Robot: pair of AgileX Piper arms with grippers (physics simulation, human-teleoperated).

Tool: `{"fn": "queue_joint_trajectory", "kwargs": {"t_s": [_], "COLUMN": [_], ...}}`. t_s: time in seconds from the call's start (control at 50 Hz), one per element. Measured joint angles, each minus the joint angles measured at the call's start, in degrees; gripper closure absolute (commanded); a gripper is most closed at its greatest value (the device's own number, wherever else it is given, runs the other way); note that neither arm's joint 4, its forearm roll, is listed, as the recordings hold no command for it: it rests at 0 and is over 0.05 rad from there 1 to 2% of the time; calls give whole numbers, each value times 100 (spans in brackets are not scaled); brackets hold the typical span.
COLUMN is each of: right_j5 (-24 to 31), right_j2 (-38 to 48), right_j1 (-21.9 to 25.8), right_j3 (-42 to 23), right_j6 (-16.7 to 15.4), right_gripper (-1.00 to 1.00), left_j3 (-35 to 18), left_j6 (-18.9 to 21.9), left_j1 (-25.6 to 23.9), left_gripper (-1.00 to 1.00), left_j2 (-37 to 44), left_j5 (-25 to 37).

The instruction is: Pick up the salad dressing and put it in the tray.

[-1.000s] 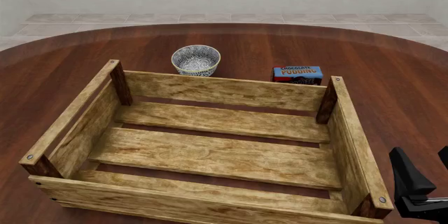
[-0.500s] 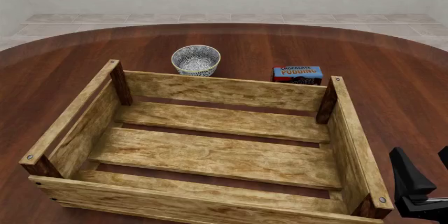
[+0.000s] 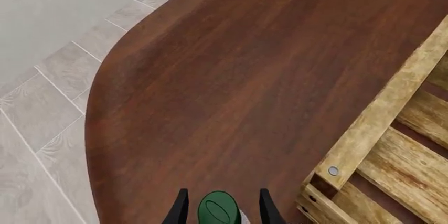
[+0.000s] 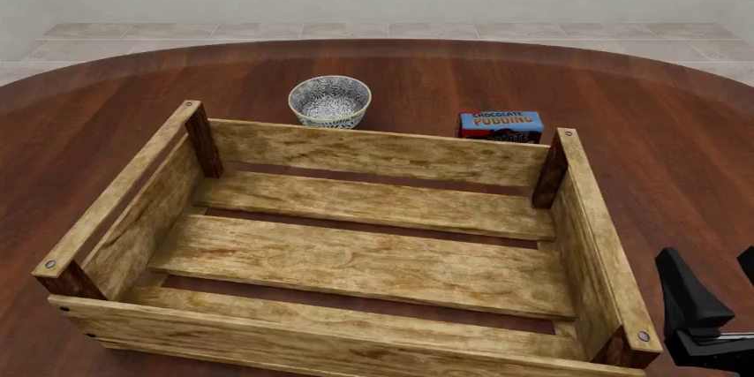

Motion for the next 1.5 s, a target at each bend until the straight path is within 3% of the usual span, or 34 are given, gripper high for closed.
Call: {"fn": "queue_joint_trajectory", "kwargs": {"t_s": [1.18,1.2,1.5], "right_j5": [-12,-11,-25], "right_j2": [46,46,67], "right_j1": [-57,-59,-74], "right_j3": [0,0,-1], "right_j6": [2,2,-6], "right_gripper": [-100,-100,-100], "left_j3": [668,678,660], "left_j6": [-89,-106,-131], "left_j1": [273,272,398], "left_gripper": [-100,100,100], "left_j2": [1128,1171,1495], "left_j5": [-1217,-1251,-1567]}}
